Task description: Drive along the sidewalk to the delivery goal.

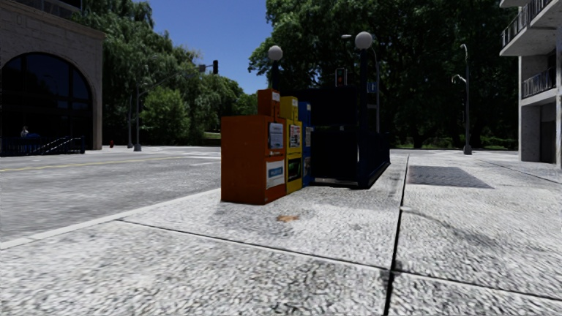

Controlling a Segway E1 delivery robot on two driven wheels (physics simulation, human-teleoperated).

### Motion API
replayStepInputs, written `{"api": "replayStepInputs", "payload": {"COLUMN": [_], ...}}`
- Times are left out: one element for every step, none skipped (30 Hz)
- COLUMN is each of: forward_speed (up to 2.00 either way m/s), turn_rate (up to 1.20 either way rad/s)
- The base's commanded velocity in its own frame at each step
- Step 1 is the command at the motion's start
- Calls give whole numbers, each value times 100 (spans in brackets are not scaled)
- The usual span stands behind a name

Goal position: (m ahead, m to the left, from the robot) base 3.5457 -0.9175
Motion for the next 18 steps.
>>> {"api": "replayStepInputs", "payload": {"forward_speed": [200,200,200,200,200,192,192,181,170,161,161,156,153,152,150,150,144,139], "turn_rate": [-48,-48,-48,-48,-48,-48,-48,-48,-48,-48,-48,-53,-57,-57,-58,-58,-58,-59]}}
